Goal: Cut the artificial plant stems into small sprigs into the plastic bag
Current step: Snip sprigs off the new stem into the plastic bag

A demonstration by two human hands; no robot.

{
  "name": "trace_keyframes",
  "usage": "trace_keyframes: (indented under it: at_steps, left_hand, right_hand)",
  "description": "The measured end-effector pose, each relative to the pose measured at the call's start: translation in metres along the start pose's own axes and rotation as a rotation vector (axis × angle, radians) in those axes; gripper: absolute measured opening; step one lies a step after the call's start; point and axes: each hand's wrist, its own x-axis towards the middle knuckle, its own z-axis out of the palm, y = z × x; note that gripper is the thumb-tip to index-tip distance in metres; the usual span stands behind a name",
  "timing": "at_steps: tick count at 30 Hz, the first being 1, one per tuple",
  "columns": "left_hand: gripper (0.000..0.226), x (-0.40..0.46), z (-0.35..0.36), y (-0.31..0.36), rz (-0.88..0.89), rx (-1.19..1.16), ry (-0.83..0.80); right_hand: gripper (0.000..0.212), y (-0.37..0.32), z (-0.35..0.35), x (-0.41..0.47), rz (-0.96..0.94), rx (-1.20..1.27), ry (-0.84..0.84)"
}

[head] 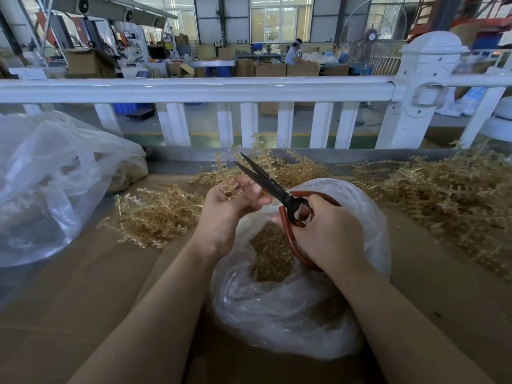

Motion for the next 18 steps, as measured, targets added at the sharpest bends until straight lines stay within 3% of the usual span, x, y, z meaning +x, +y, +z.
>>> trace_keyframes:
  at_steps: [2, 4, 6, 8, 13, 18]
  left_hand:
    - [0.014, 0.000, 0.001, 0.001, -0.005, 0.014, -0.008]
    - [0.014, 0.000, 0.002, 0.000, -0.025, 0.040, -0.021]
    - [0.001, 0.000, 0.002, -0.002, -0.057, 0.066, -0.014]
    - [0.010, 0.000, 0.002, -0.004, -0.085, 0.110, -0.024]
    - [0.008, 0.000, 0.006, -0.007, -0.137, 0.129, -0.022]
    - [0.014, -0.001, 0.008, -0.012, -0.201, 0.070, -0.060]
  right_hand:
    - [0.061, 0.000, 0.001, 0.000, 0.006, 0.069, -0.011]
    - [0.044, -0.001, 0.002, -0.001, 0.021, 0.165, -0.009]
    - [0.029, -0.003, 0.001, 0.000, 0.068, 0.310, -0.030]
    - [0.028, -0.007, -0.001, 0.001, 0.145, 0.493, -0.084]
    - [0.018, -0.014, -0.006, 0.004, 0.299, 0.780, -0.136]
    - [0.010, -0.015, -0.008, 0.009, 0.422, 0.833, -0.188]
